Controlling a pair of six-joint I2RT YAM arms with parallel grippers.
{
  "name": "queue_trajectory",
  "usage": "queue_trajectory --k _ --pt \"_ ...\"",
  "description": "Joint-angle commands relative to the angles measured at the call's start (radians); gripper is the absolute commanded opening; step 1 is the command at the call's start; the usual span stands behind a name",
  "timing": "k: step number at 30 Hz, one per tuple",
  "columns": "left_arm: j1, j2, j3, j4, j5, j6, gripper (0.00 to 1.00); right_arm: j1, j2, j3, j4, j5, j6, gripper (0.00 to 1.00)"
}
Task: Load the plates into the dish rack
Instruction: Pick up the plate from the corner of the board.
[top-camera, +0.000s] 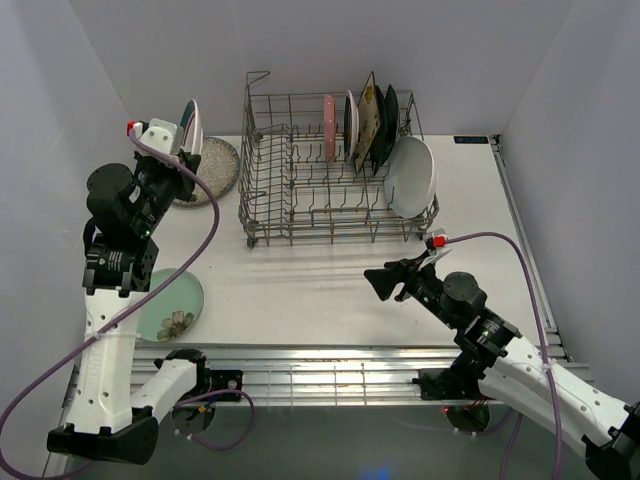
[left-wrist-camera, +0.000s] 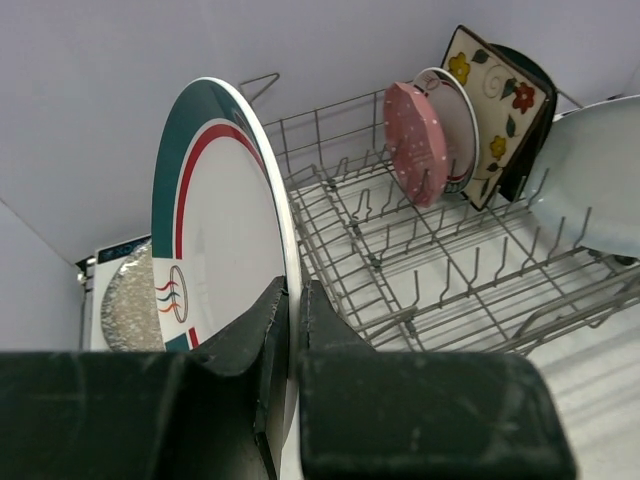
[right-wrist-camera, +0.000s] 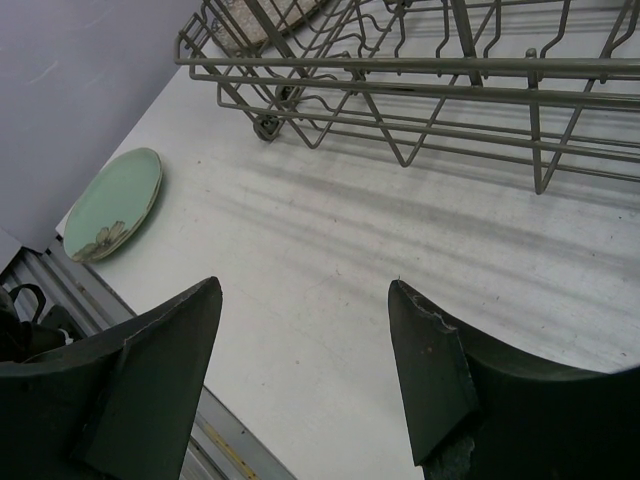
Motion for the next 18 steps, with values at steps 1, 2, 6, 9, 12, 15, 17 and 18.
queue_trajectory --k 1,2,6,9,12,15,17,18 --pt "0.004 0.011 0.072 0.013 0.081 -0.072 0.00 0.007 0.025 0.031 0.069 -0.011 -0.028 0.73" --pt "0.004 0.015 0.088 0.013 0.085 -0.113 0.00 0.005 0.042 0.047 0.077 -0.016 -0.031 0.73" --pt "0.004 0.038 0.138 0.016 0.109 -0.216 0.00 0.005 0.100 0.071 0.135 -0.075 -0.036 0.73" --pt "0.004 0.061 0.166 0.026 0.169 -0.286 0.00 0.005 0.172 0.113 0.172 -0.133 -0.037 0.75" --pt "0.004 0.101 0.203 0.031 0.210 -0.363 0.00 0.005 0.240 0.143 0.216 -0.210 -0.045 0.75" --pt "0.004 0.150 0.232 0.054 0.233 -0.415 0.00 0.013 0.284 0.174 0.244 -0.207 -0.047 0.75" --pt "0.004 0.167 0.236 0.081 0.244 -0.468 0.00 0.022 0.313 0.203 0.252 -0.191 -0.053 0.75" --pt "0.004 0.176 0.233 0.115 0.247 -0.484 0.00 0.037 0.324 0.217 0.252 -0.169 -0.062 0.75"
